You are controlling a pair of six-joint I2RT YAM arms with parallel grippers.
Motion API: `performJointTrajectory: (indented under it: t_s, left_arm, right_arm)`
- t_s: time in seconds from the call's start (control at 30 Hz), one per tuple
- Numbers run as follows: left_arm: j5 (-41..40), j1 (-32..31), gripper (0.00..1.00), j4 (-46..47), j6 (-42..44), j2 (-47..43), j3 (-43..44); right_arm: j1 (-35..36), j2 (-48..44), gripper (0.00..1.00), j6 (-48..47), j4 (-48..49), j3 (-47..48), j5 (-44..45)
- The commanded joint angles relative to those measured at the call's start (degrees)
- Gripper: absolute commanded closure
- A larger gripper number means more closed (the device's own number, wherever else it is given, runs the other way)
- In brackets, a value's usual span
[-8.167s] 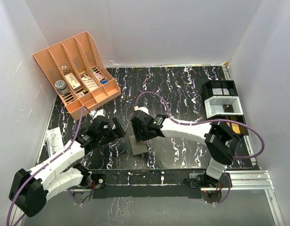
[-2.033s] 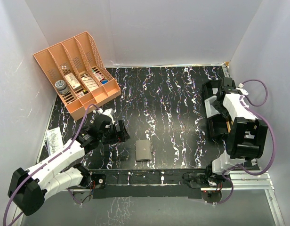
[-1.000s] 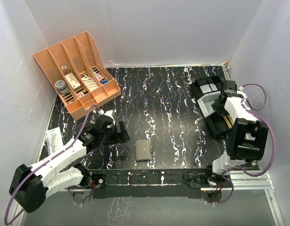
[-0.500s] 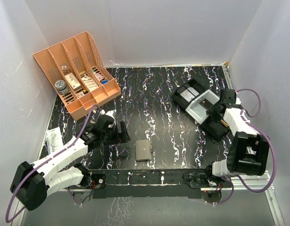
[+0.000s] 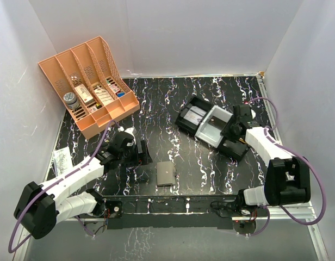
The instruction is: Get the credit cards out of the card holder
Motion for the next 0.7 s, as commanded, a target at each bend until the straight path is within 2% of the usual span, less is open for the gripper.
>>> performJointTrajectory:
  t_s: [0.0,0.67]
  left_arm:
    - [0.90,-0.21,0.14,-0.40,0.19,-0.63,2.08]
    - [-4.66,-0.21,0.14,-4.50,-2.28,-5.58,1.63]
  right_arm:
    - [6.70,0.41,0.80,-0.89,-0.24,1.11,-0.99]
    - [25.50,11.21,0.81,-9.82,2.48,11.95,-2.40]
